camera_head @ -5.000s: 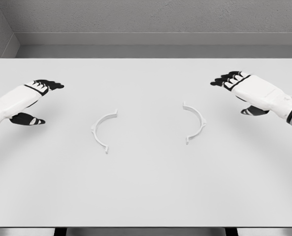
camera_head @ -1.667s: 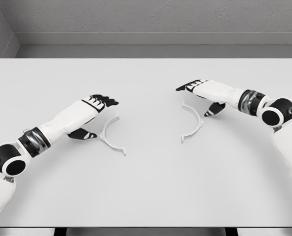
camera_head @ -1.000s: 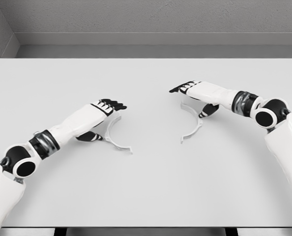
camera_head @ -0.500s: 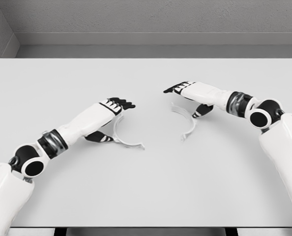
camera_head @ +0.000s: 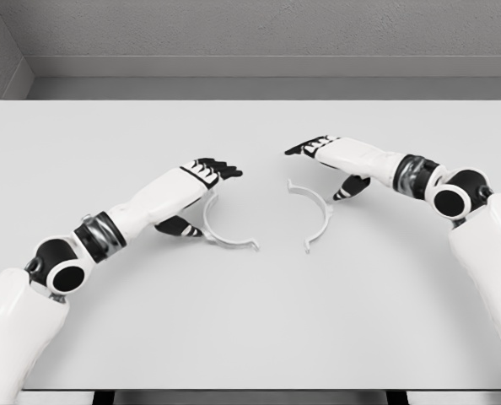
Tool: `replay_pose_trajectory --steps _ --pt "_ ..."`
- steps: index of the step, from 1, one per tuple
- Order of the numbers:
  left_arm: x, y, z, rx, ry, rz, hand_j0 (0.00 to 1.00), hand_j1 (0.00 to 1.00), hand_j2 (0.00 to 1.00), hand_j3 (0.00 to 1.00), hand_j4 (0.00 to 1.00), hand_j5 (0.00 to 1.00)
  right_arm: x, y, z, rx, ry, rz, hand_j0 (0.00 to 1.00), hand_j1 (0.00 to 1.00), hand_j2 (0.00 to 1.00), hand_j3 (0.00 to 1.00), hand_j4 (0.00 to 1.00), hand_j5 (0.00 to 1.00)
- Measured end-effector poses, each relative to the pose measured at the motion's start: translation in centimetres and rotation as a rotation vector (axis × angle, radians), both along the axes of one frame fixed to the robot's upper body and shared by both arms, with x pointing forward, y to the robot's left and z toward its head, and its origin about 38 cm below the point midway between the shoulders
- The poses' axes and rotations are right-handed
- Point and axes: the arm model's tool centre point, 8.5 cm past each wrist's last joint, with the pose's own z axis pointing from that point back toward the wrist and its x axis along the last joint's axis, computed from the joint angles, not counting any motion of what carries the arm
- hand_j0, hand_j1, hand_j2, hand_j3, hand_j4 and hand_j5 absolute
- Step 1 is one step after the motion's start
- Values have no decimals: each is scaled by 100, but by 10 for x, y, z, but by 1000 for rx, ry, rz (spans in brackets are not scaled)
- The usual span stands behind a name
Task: Assemble PVC drainage pipe clamps
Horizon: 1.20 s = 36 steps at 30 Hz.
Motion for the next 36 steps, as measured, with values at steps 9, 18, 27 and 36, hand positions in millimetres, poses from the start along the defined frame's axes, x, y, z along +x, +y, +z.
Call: replay_pose_trajectory --steps 9,18,27,36 --pt "14 -8 6 1 -18 8 100 100 100 100 100 100 -11 -13 -5 -39 1 1 100 100 100 100 100 100" --pt "32 4 12 -5 -21 55 100 100 100 100 100 100 -28 -3 -12 -31 -5 35 100 100 100 100 100 100" --pt "48 8 0 2 31 98 100 100 100 100 100 100 -28 -5 -4 -24 -20 31 100 100 100 100 100 100" --pt "50 -8 -9 5 52 85 100 100 100 100 100 100 -54 -19 8 -94 -67 64 100 100 100 100 100 100"
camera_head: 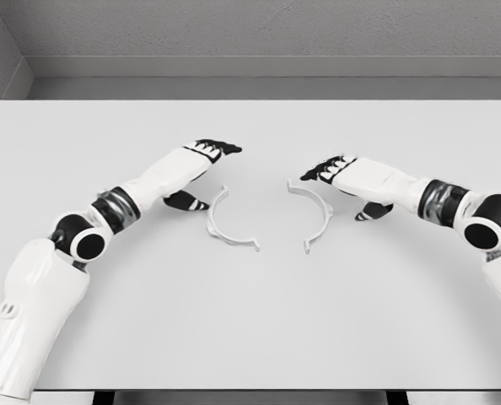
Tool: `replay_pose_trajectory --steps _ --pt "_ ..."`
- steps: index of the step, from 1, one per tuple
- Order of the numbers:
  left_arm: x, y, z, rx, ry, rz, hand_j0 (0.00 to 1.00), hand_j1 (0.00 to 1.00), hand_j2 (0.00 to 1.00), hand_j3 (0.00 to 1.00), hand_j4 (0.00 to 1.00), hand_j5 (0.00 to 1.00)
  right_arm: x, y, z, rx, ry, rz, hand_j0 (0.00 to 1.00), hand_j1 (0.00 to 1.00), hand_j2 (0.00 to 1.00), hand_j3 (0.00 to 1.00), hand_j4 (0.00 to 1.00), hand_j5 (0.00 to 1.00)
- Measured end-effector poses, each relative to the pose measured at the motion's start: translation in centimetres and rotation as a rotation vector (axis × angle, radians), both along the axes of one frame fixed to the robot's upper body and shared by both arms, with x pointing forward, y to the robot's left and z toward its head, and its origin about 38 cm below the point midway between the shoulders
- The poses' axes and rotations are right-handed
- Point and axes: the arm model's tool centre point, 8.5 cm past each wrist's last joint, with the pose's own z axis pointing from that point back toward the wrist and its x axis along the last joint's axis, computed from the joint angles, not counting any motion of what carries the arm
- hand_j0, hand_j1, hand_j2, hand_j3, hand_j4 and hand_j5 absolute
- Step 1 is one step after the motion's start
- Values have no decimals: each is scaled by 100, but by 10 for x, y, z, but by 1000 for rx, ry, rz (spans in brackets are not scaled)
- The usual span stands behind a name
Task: Assemble PVC drainage pipe clamps
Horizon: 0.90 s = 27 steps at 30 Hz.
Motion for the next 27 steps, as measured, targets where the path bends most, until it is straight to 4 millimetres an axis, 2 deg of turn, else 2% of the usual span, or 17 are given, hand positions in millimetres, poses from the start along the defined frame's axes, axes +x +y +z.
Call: replay_pose_trajectory --steps 6,15,19,23,27 --pt "0 -7 -3 -6 7 -4 100 100 100 100 100 100 -5 4 15 62 -12 22 100 100 100 100 100 100" --pt "-3 -3 2 -20 -9 -5 100 100 100 100 100 100 -8 8 15 103 6 26 100 100 100 100 100 100" --pt "-9 -2 2 -20 -14 -13 100 100 100 100 100 100 -3 9 11 109 17 14 100 100 100 100 100 100" --pt "-19 1 -5 -12 -6 -18 100 100 100 100 100 100 11 7 13 113 19 -8 100 100 100 100 100 100" --pt "-21 3 -2 -6 -15 -22 100 100 100 100 100 100 18 5 5 117 44 -31 100 100 100 100 100 100"
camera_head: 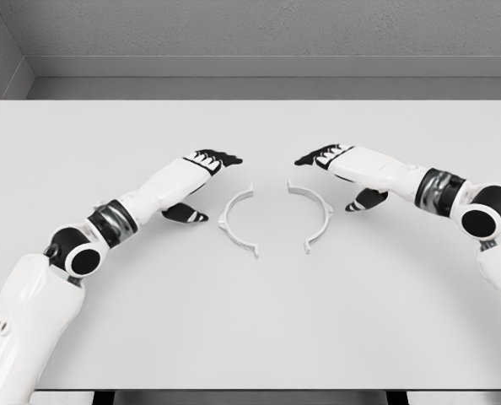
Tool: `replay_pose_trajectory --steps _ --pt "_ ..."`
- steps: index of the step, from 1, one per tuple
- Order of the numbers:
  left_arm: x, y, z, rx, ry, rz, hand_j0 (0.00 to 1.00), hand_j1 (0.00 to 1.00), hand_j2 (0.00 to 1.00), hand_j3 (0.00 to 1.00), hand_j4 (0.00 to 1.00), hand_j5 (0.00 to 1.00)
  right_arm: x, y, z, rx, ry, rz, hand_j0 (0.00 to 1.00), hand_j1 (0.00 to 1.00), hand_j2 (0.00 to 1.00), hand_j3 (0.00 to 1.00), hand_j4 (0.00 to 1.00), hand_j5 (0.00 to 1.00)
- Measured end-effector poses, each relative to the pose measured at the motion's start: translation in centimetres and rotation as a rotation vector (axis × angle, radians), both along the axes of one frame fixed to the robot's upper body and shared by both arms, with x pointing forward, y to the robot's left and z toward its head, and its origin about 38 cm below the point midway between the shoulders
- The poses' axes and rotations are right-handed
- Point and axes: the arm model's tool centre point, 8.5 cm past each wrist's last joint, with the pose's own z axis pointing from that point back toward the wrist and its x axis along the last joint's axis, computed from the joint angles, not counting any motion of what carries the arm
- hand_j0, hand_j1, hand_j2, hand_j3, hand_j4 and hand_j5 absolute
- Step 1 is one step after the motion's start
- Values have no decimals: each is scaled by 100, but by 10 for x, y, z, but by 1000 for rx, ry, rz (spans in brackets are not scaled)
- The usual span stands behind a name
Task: Assemble PVC drainage pipe clamps
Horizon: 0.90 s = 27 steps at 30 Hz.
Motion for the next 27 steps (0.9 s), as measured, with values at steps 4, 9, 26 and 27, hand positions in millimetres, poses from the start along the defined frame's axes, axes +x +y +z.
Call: replay_pose_trajectory --steps 4,9,26,27 --pt "-2 -2 2 1 -6 -7 100 100 100 100 100 100 4 3 -6 1 13 -8 100 100 100 100 100 100" --pt "-4 -6 3 -2 -10 -17 100 100 100 100 100 100 7 9 -9 3 18 -9 100 100 100 100 100 100" --pt "-6 -28 2 -26 -9 -47 100 100 100 100 100 100 16 23 -15 -3 32 -4 100 100 100 100 100 100" --pt "-6 -30 2 -27 -9 -49 100 100 100 100 100 100 16 22 -15 -3 32 -6 100 100 100 100 100 100"
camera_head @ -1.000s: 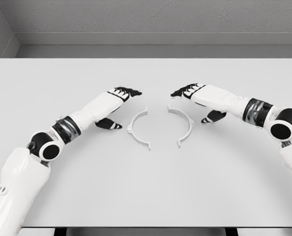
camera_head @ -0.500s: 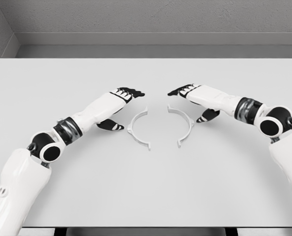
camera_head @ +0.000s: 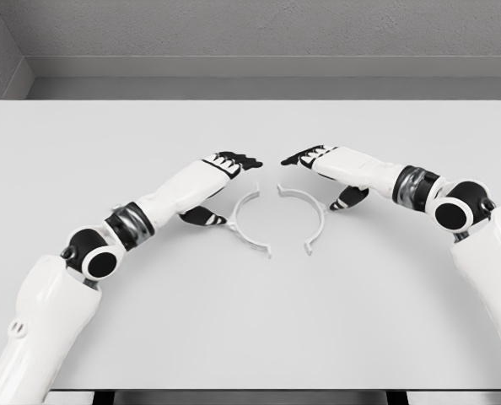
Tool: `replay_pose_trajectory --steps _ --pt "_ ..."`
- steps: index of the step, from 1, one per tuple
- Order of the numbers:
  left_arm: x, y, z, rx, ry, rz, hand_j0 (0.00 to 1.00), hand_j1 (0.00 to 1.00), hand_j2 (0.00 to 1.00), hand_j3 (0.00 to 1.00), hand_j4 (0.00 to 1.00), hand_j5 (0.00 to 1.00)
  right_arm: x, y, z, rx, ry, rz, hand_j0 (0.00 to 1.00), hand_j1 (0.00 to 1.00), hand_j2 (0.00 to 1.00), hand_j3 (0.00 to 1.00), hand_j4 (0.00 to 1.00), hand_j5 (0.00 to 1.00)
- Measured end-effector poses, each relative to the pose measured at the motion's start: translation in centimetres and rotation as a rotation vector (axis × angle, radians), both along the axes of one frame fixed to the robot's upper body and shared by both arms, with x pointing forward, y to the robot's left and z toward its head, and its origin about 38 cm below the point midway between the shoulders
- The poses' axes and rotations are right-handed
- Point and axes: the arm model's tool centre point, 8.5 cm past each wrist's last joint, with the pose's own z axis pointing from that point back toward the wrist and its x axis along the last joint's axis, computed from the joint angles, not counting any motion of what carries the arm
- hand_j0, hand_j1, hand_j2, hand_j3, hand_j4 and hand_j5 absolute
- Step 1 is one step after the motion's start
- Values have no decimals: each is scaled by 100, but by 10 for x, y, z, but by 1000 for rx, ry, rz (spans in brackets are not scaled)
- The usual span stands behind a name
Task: Assemble PVC drainage pipe clamps
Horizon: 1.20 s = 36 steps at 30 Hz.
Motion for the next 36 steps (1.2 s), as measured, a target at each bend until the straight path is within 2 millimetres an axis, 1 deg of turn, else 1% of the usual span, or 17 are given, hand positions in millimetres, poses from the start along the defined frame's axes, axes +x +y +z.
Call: replay_pose_trajectory --steps 12,15,18,19,21,25,27,28,29,36 --pt "-2 -7 2 -10 -4 -10 100 100 100 100 100 100 1 -8 3 -11 -8 -12 100 100 100 100 100 100" --pt "3 -4 8 -8 -17 -2 100 100 100 100 100 100 0 -15 5 -23 -12 -18 100 100 100 100 100 100" --pt "6 1 9 -4 -17 9 100 100 100 100 100 100 0 -19 7 -26 -15 -20 100 100 100 100 100 100" --pt "9 2 12 -3 -25 13 100 100 100 100 100 100 0 -20 7 -27 -15 -20 100 100 100 100 100 100" --pt "12 6 12 1 -22 21 100 100 100 100 100 100 0 -24 9 -32 -18 -23 100 100 100 100 100 100" --pt "20 6 13 5 -19 28 100 100 100 100 100 100 1 -36 14 -54 -27 -35 100 100 100 100 100 100" --pt "20 6 9 7 -8 29 100 100 100 100 100 100 1 -43 17 -68 -30 -43 100 100 100 100 100 100" --pt "20 4 9 6 -6 27 100 100 100 100 100 100 5 -45 24 -73 -45 -45 100 100 100 100 100 100" --pt "22 3 8 6 -3 26 100 100 100 100 100 100 5 -49 26 -80 -49 -49 100 100 100 100 100 100" --pt "20 -13 2 -1 15 -1 100 100 100 100 100 100 4 -69 30 -124 -51 -71 100 100 100 100 100 100"
